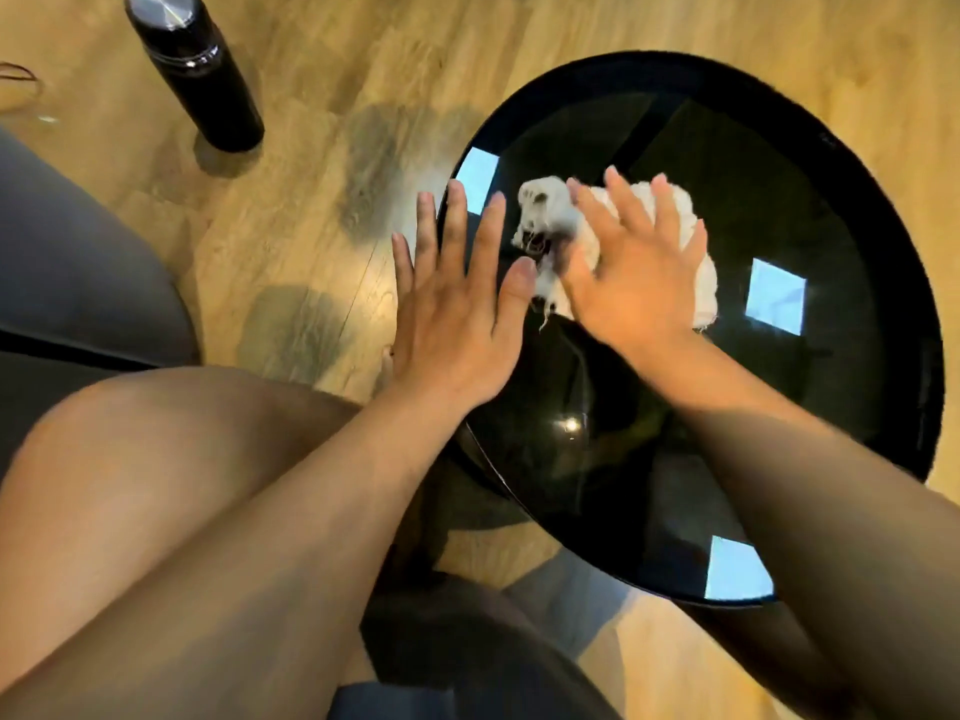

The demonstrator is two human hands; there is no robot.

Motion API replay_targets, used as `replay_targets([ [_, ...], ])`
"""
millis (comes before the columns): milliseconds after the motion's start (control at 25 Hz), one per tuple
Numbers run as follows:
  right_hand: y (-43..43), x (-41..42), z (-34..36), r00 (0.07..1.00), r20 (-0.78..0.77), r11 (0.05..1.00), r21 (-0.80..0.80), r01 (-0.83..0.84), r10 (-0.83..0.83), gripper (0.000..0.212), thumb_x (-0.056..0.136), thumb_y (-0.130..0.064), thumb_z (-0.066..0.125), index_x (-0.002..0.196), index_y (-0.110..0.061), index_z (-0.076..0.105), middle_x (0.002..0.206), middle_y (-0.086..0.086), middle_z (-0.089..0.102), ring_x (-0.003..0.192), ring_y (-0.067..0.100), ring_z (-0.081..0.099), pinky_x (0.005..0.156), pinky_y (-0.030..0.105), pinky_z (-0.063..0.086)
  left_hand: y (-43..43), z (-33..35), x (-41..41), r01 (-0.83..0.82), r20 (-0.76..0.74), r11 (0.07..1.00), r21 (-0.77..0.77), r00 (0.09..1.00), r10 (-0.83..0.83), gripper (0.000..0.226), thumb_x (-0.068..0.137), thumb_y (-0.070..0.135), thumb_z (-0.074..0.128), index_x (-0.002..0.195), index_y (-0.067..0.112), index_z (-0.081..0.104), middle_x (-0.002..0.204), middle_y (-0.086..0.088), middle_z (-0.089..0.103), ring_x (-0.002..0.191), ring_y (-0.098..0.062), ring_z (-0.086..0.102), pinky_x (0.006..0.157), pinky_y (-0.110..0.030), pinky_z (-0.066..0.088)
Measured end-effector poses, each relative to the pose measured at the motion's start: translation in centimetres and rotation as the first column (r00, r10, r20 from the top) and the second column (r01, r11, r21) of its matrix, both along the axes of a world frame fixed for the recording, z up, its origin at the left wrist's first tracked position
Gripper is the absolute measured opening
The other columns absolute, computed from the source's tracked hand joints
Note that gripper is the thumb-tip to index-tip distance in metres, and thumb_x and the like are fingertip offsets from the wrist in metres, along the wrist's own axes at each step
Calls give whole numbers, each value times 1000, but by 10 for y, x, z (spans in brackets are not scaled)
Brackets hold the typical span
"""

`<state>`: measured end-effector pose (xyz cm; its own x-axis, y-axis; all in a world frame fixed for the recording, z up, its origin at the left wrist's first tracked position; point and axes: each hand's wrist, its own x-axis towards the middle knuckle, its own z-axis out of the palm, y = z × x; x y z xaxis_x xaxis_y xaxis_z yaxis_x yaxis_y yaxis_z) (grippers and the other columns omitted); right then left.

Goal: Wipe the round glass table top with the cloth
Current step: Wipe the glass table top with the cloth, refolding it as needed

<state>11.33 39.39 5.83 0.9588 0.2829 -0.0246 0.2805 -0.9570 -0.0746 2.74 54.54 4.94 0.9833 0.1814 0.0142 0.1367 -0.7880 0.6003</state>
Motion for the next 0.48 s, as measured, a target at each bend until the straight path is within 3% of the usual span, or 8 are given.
replay_targets([
  [240, 22, 169, 4, 995, -17, 994, 32, 101, -101, 57, 98, -48, 28, 152, -31, 29, 162, 3, 22, 151, 32, 6, 116, 62, 5, 1, -5, 4, -21, -9, 997, -70, 1000, 20, 64, 100, 50, 15, 158, 23, 16, 167, -5, 4, 154, -21, -9, 123, -41, -7],
  [360, 27, 169, 6, 994, -31, 994, 32, 102, -101, 55, 100, -47, 28, 153, -29, 27, 162, 4, 22, 150, 32, 10, 116, 58, 4, 3, -5, 4, -29, -1, 995, -99, 1000, 29, 64, 100, 51, 15, 158, 24, 17, 167, -2, 5, 153, -18, -10, 122, -36, -8],
  [480, 29, 129, 7, 999, -10, 999, 2, 32, -32, 54, 100, -49, 28, 151, -30, 30, 161, 3, 25, 148, 33, 16, 116, 55, 8, 3, -3, 2, -18, 33, 991, -131, 999, 23, 64, 100, 51, 16, 157, 22, 19, 167, -3, 10, 154, -17, -7, 123, -38, -4],
])
